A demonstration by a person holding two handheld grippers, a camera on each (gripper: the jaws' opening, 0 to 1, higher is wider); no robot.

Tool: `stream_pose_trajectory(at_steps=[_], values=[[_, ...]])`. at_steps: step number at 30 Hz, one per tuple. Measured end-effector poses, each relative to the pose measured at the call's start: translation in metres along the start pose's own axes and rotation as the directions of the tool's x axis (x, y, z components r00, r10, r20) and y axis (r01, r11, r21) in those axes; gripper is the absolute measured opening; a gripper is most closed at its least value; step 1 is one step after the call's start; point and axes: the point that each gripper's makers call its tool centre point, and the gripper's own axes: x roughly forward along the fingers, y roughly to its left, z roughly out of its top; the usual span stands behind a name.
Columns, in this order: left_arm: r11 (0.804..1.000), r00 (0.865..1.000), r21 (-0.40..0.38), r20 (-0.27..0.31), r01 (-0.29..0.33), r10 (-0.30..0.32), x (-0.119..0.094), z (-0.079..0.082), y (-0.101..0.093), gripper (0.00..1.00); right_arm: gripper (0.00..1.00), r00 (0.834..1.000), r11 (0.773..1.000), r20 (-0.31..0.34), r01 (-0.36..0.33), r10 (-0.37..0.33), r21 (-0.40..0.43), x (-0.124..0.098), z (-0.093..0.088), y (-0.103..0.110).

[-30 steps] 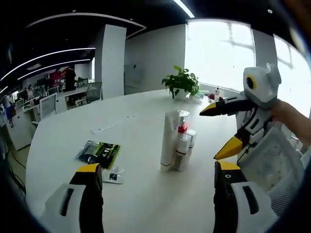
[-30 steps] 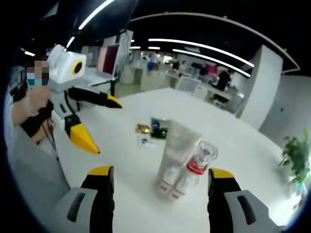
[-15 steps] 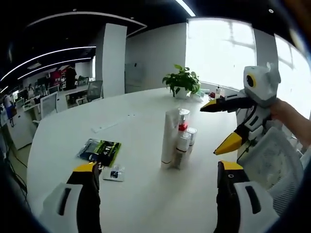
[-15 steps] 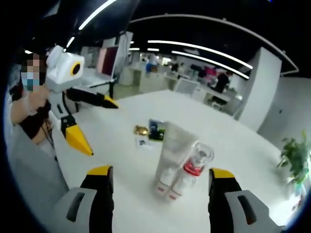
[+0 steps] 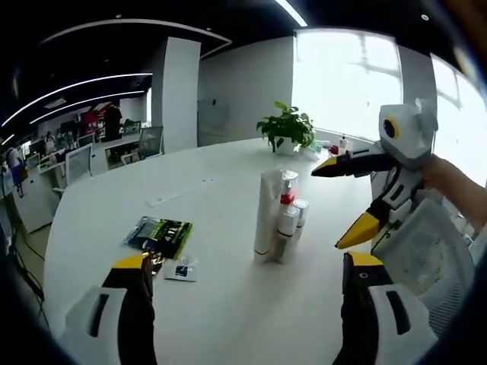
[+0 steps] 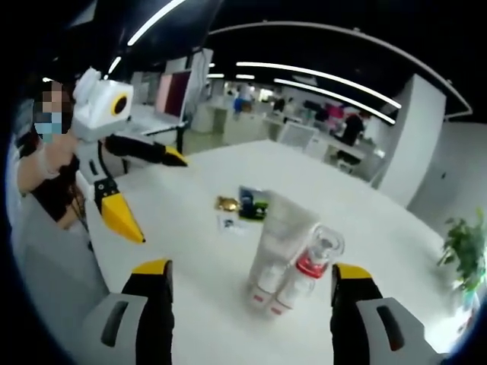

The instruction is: Arrange the skincare products in the storage area until every visible bottle or jar stands upright without overlapping.

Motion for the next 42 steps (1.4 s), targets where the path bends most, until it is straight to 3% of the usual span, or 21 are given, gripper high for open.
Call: stream_pose_trajectory(at_steps=[17, 25, 36, 42], values=[[1.000, 1.000, 0.001, -0.002, -0.015, 0.015, -0.013, -0.002, 0.008, 0.99, 0.93, 1.000, 1.000, 0.015, -0.011, 0.011, -0.023, -0.003, 0.008, 0.005], [1.000, 1.000, 0.021, -0.004, -0.009, 0.009, -0.013, -0.001, 0.004, 0.99, 0.99, 0.999, 1.000, 0.040, 0.020, -0.019, -0.014, -0.011, 0.011, -0.002], [0.999, 0.999, 0.008, -0.026, -0.045, 0.045, -0.020, -0.004, 0.002, 0.99, 1.00, 0.999, 1.000, 0.026, -0.029, 0.029, 0.008, -0.017, 0.003, -0.003], [0.999, 0.999, -0.002, -0.010, -0.052, 0.052, -0.024, 0.000, -0.004, 0.99, 1.00, 0.998, 0.998, 0.032, -0.062, 0.062, 0.007, -0.018, 0.006, -0.004]])
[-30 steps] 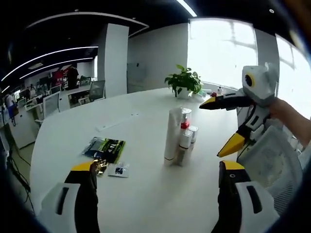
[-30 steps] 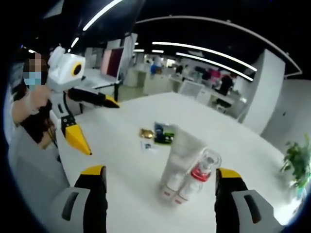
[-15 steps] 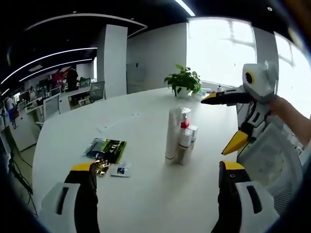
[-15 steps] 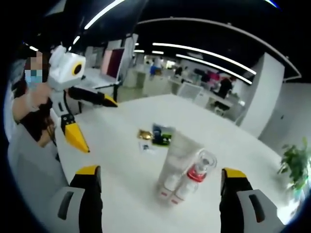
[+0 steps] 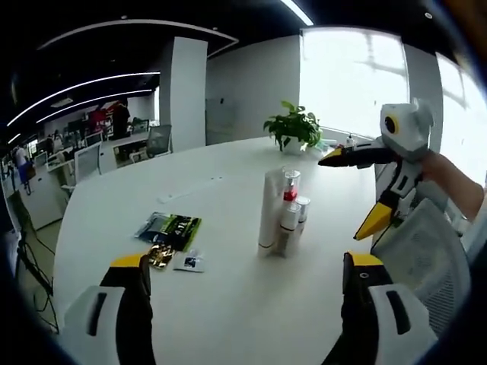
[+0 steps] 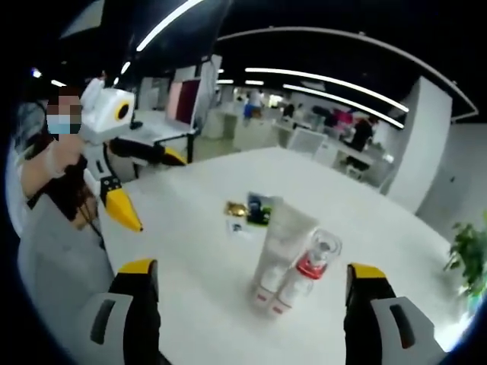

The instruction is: Arrange the skincare products in the storage area until every visible bottle or jar stands upright without overlapping.

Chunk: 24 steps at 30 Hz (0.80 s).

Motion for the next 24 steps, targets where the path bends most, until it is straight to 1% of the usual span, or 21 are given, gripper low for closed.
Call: stream_pose_trajectory(at_steps=[2, 4, 6, 9, 12, 20, 24], values=[[1.000, 1.000, 0.001, -0.009, -0.010, 0.010, -0.001, 0.000, -0.003, 0.99, 1.00, 1.000, 1.000, -0.005, -0.004, 0.004, 0.002, 0.002, -0.001, -0.004], [1.000, 1.000, -0.001, -0.019, -0.024, 0.024, -0.002, -0.001, 0.000, 0.99, 1.00, 1.000, 1.000, -0.013, -0.003, 0.002, -0.008, 0.001, -0.004, -0.007], [0.999, 0.999, -0.002, -0.013, -0.037, 0.037, -0.004, 0.000, 0.001, 0.99, 1.00, 1.000, 1.000, -0.019, -0.004, 0.004, -0.015, 0.001, -0.006, -0.010], [0.999, 0.999, -0.009, -0.013, -0.051, 0.050, -0.005, 0.001, -0.001, 0.99, 1.00, 1.000, 1.000, -0.013, -0.018, 0.018, -0.001, 0.000, -0.007, -0.012], [0.998, 0.999, -0.020, -0.010, -0.052, 0.051, -0.005, 0.003, -0.002, 0.99, 1.00, 1.000, 1.000, -0.013, -0.021, 0.021, 0.002, -0.001, -0.009, -0.014], [0.998, 0.998, -0.016, -0.022, -0.061, 0.060, 0.000, 0.006, -0.004, 0.99, 1.00, 0.999, 0.999, -0.012, -0.043, 0.043, -0.014, -0.003, -0.010, -0.021], [0.998, 0.998, -0.026, -0.020, -0.065, 0.064, 0.000, 0.006, -0.005, 0.99, 1.00, 0.999, 0.999, -0.001, -0.042, 0.042, 0.000, -0.005, -0.009, -0.026]])
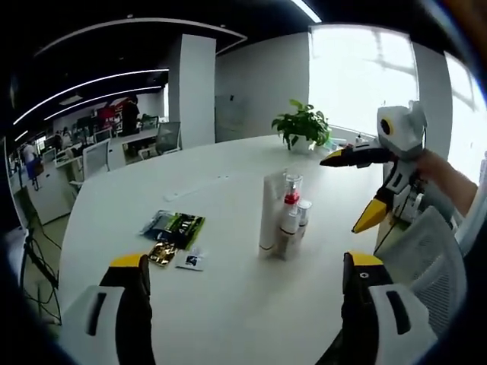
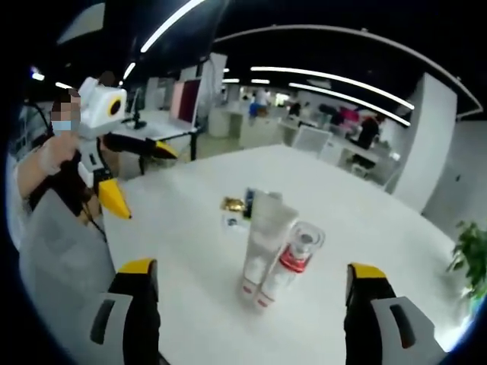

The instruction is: Arrange the skincare products in the storage area until every visible bottle or jar stands upright without overlapping.

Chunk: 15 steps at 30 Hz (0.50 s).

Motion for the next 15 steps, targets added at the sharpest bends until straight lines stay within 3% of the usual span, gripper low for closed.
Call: stream_pose_trajectory(at_steps=[15], values=[[0.999, 0.999, -0.032, -0.013, -0.033, 0.033, 0.0047, -0.0043, -0.0001, 0.99, 1.00, 0.999, 0.999, 0.017, -0.033, 0.033, 0.005, -0.0050, 0.0010, -0.0066]])
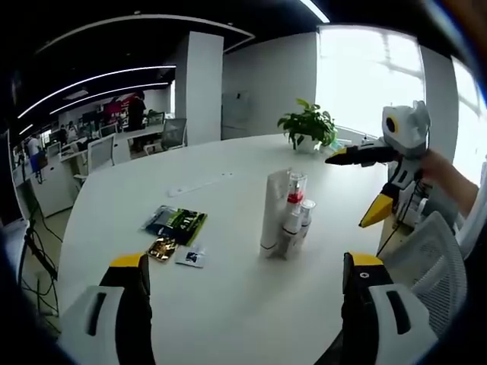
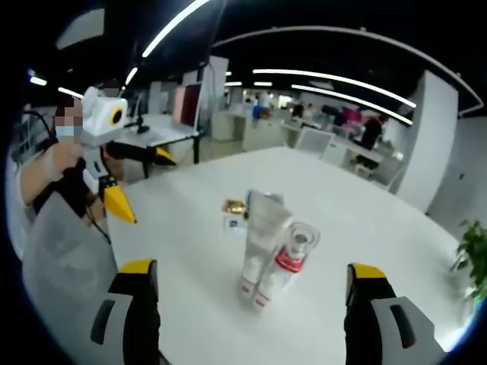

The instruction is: Arrange the skincare products in the storage area until every visible bottle or jar stands upright without overlapping.

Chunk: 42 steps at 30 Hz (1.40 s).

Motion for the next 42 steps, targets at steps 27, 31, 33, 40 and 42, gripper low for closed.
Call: stream_pose_trajectory(at_steps=[27, 31, 33, 40, 42], values=[[1.000, 0.999, -0.005, -0.045, -0.016, 0.016, 0.027, 0.003, 0.018, 0.99, 1.00, 0.996, 0.994, 0.004, -0.094, 0.095, -0.052, 0.006, 0.006, -0.018], [1.000, 0.999, 0.006, -0.052, -0.010, 0.011, 0.035, 0.003, 0.025, 0.99, 1.00, 0.996, 0.994, 0.010, -0.090, 0.091, -0.063, 0.011, 0.013, -0.025], [1.000, 0.998, 0.006, -0.054, -0.008, 0.009, 0.040, 0.004, 0.029, 0.99, 1.00, 0.995, 0.992, 0.006, -0.100, 0.101, -0.075, 0.013, 0.017, -0.027], [1.000, 0.999, -0.014, -0.051, 0.002, -0.003, 0.047, -0.002, 0.032, 0.99, 1.00, 0.988, 0.985, 0.022, -0.148, 0.151, -0.085, 0.024, 0.039, -0.027], [1.000, 0.998, -0.019, -0.056, 0.007, -0.008, 0.047, -0.004, 0.032, 0.99, 1.00, 0.986, 0.983, 0.021, -0.164, 0.167, -0.083, 0.029, 0.044, -0.027]])
